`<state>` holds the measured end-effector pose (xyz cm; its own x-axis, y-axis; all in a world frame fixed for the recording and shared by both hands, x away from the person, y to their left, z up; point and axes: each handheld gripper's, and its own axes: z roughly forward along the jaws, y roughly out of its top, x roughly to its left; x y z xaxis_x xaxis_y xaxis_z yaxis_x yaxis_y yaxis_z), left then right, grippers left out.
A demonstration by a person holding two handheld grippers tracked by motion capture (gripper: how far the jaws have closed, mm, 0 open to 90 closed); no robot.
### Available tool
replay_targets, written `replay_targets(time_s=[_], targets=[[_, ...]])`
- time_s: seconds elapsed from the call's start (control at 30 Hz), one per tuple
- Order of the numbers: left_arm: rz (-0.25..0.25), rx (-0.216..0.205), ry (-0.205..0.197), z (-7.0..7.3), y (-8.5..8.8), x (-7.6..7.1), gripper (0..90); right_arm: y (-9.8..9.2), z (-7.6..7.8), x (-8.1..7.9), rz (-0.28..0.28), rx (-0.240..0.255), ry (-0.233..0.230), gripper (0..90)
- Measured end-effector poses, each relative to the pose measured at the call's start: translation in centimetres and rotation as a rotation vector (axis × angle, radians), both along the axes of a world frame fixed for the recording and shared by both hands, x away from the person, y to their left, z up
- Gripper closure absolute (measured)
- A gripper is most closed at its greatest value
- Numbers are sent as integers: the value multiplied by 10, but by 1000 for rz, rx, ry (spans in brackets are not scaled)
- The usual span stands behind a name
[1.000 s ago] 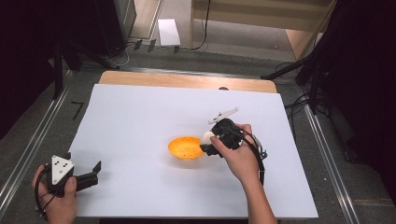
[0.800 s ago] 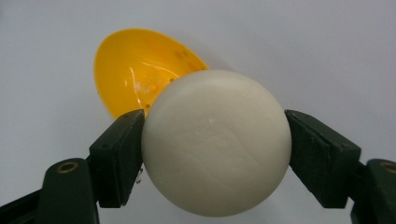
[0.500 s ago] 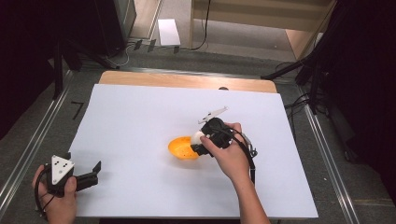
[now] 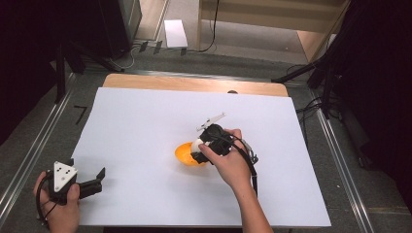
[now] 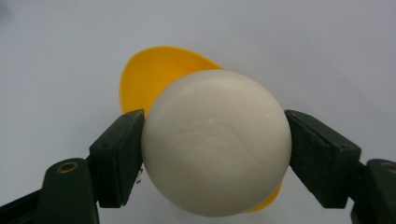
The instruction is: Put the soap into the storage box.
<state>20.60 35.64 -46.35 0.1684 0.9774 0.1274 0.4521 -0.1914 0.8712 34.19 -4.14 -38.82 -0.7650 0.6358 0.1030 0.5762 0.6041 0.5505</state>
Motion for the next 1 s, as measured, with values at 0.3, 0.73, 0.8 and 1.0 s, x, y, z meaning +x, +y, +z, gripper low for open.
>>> replay_targets(time_s=[0.3, 0.73, 0.8, 1.0], targets=[[-1, -1, 2, 0, 0, 0, 0, 9, -8, 0, -1, -20, 13, 246], [-2, -3, 1, 0, 0, 0, 0, 12, -20, 2, -11, -41, 28, 246], [-2, -4, 1, 0, 0, 0, 0, 11, -21, 2, -17, -36, 30, 246], [0, -7, 0, 0, 0, 0, 0, 12, -21, 2, -5, -44, 25, 246]])
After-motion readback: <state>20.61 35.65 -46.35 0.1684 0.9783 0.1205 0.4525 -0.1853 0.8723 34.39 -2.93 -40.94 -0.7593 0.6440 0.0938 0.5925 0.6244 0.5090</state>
